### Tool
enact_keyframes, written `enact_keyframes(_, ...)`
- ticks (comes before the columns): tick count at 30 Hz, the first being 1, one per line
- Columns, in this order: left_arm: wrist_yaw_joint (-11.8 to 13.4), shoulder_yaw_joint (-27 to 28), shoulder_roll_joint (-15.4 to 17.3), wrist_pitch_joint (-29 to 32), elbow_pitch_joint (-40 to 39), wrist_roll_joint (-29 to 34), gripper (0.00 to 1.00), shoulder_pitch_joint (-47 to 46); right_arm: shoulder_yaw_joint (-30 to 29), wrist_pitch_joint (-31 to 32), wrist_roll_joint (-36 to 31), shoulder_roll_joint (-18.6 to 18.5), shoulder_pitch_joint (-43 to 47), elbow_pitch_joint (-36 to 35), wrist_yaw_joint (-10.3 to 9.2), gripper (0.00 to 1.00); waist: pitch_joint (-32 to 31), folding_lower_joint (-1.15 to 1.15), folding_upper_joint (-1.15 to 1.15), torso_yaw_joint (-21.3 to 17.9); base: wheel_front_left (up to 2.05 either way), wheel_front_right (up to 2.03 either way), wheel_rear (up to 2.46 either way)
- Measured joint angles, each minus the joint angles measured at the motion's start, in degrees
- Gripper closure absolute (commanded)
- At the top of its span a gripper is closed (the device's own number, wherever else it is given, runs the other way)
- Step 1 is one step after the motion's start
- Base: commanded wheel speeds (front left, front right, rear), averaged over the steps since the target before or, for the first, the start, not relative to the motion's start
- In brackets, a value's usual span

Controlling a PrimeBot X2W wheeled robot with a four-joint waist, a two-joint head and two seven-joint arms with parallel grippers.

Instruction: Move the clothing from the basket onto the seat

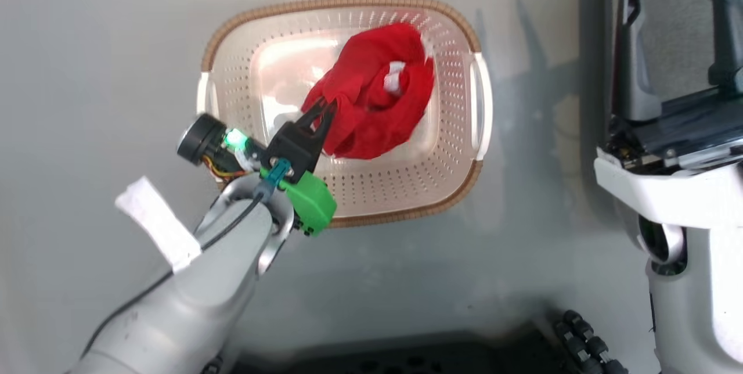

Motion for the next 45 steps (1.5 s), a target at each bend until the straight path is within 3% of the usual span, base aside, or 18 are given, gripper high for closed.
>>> enact_keyframes(9, 1.5, 11.2, -0.7, 0.0, -14.9, 4.7, 1.00, 13.8, 0.3, 0.0, 0.2, 0.3, 5.3, 3.7, 0.00, 0.00, -11.0, 0.00, 0.00, -0.2, 0.00, 0.00, 0.00)
enact_keyframes(22, 1.6, 23.3, -5.5, 0.0, -33.8, 12.2, 1.00, 30.0, 4.1, 0.0, 1.3, 0.5, 16.5, 10.1, 0.00, 0.00, -30.1, 0.00, 0.00, -0.5, 0.00, 0.00, 0.00)
enact_keyframes(34, -1.1, 26.2, -7.8, 0.0, -39.5, 14.9, 1.00, 33.8, 11.5, 0.0, 3.3, 0.5, 21.9, 14.8, 0.00, 0.00, -44.0, -0.01, 0.00, -1.6, 0.00, 0.00, 0.00)
enact_keyframes(45, -2.6, 25.8, -8.6, 0.0, -38.7, 15.6, 1.00, 33.9, 22.5, 0.0, 7.3, -0.2, 21.1, 15.4, 0.00, 0.00, -48.8, -0.01, 0.00, -3.3, 0.00, 0.00, 0.00)
